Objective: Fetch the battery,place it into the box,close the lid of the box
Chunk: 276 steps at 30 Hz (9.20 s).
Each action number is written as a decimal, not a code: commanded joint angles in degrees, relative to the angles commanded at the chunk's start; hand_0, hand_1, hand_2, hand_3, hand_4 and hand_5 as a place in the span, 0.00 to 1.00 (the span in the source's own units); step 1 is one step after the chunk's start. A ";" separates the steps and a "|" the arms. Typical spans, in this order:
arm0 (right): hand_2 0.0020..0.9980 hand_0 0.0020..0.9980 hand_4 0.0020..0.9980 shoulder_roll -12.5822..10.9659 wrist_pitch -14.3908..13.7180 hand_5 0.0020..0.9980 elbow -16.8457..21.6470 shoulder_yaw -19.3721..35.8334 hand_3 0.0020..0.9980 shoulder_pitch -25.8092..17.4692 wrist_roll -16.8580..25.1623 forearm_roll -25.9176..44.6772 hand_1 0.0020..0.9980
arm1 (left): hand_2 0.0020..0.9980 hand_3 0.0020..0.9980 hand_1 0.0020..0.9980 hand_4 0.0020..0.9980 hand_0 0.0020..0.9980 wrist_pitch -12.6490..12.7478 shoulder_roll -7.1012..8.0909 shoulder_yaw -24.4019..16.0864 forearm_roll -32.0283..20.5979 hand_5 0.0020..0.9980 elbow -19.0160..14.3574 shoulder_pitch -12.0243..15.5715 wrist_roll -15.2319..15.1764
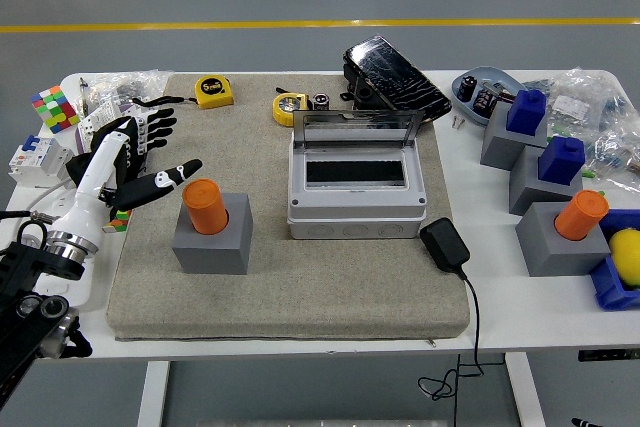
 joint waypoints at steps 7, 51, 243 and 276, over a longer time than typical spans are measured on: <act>0.69 0.67 0.91 -0.06 0.04 0.48 0.21 0.24 0.53 0.01 0.06 -0.19 0.67 | 0.89 0.83 0.84 1.00 0.75 0.86 0.35 1.93 1.72 0.33 -0.08 0.88 -1.78; 0.69 0.67 0.91 -0.11 0.23 0.47 0.24 -0.99 0.53 0.26 -0.01 0.45 0.67 | 0.24 0.29 0.17 0.85 0.13 0.72 -1.13 17.56 -26.74 0.00 6.08 -5.67 -14.30; 0.69 0.67 0.91 -0.67 -0.27 0.47 0.27 -1.21 0.53 1.48 0.04 0.90 0.67 | 0.57 0.62 0.58 1.00 0.40 4.32 -2.75 -20.57 -17.04 0.36 -6.35 -4.68 4.20; 0.69 0.67 0.91 -0.25 -0.40 0.48 0.22 -1.52 0.53 1.54 0.01 0.93 0.67 | 0.55 0.61 0.55 0.98 0.38 1.38 -2.01 -20.52 -14.00 0.32 -6.91 -4.35 8.33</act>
